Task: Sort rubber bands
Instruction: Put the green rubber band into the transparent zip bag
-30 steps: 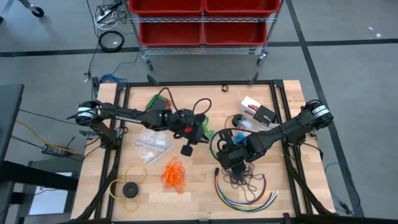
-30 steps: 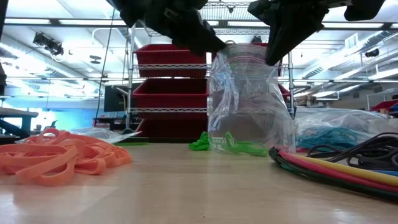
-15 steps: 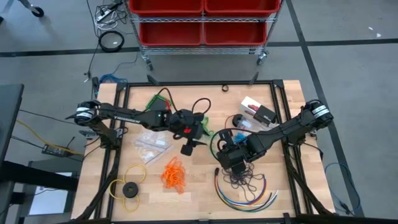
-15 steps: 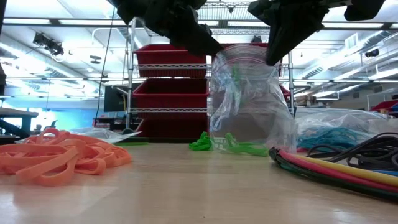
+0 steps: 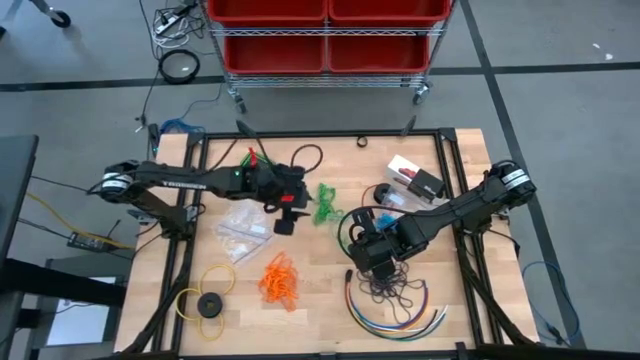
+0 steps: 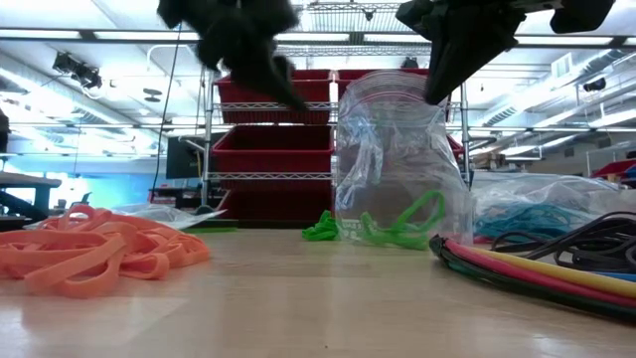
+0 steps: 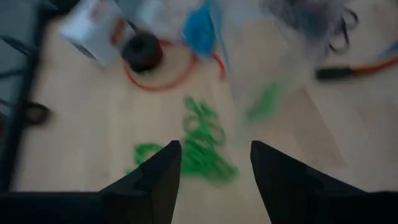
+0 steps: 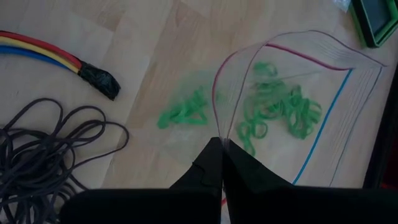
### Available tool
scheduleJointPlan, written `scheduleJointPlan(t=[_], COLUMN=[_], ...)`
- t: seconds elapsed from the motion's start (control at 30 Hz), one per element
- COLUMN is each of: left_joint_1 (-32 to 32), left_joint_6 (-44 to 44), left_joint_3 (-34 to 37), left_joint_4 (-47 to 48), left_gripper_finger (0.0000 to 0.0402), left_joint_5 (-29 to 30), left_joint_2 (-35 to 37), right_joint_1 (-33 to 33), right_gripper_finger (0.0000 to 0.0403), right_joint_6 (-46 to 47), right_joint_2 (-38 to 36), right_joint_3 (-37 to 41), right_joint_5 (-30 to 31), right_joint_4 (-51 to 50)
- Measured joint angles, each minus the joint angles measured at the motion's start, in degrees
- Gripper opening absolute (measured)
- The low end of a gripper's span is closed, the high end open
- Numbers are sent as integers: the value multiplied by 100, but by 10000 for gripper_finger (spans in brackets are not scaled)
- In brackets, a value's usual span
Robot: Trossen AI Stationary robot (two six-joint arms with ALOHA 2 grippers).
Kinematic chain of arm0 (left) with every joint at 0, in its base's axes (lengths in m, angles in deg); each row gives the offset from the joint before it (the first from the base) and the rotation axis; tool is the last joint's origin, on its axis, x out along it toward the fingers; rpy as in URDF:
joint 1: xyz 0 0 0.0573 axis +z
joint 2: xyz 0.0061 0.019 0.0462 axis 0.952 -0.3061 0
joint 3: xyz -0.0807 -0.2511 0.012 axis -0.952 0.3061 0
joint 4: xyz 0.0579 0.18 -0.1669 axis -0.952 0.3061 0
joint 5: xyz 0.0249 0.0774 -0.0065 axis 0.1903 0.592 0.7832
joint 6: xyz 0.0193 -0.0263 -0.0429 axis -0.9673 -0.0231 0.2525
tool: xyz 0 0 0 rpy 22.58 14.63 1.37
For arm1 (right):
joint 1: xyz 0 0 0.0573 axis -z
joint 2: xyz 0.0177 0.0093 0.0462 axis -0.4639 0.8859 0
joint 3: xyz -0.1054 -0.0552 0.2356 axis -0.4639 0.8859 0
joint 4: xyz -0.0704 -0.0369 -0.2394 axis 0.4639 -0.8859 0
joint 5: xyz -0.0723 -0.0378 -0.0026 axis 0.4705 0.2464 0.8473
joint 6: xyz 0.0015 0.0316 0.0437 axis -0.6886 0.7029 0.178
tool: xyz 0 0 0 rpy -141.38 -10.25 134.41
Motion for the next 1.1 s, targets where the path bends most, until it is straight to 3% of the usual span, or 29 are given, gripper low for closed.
scheduleJointPlan(t=[0.17, 0.4, 0.53, 0.77, 0.87, 1.03, 1.1], left_joint_1=[96, 187, 253, 374, 378, 376, 390], left_joint_6=[179, 963, 1361, 1666, 1673, 1418, 1271], left_joint_3=[1057, 2496, 2624, 2156, 2082, 2078, 2095], left_joint_4=[-1103, -4065, -5054, -5248, -5205, -4949, -4652], left_gripper_finger=[203, 203, 203, 199, 162, 22, 15], left_joint_5=[-58, -65, -57, -226, -262, -309, -294], left_joint_2=[-242, -889, -1494, -2518, -2625, -2399, -2203], right_joint_1=[0, 21, 63, 66, 66, 64, 56], right_gripper_finger=[0, 0, 0, 0, 0, 0, 0], right_joint_6=[113, 121, 123, 125, 125, 133, 150], right_joint_2=[1, -1, 0, 0, 0, 0, 1], right_joint_3=[1, 0, -1, 0, 0, 1, -1], right_joint_5=[0, -1, -1, -1, -3, -1, -1], right_joint_4=[2, 20, 71, 193, 198, 201, 200])
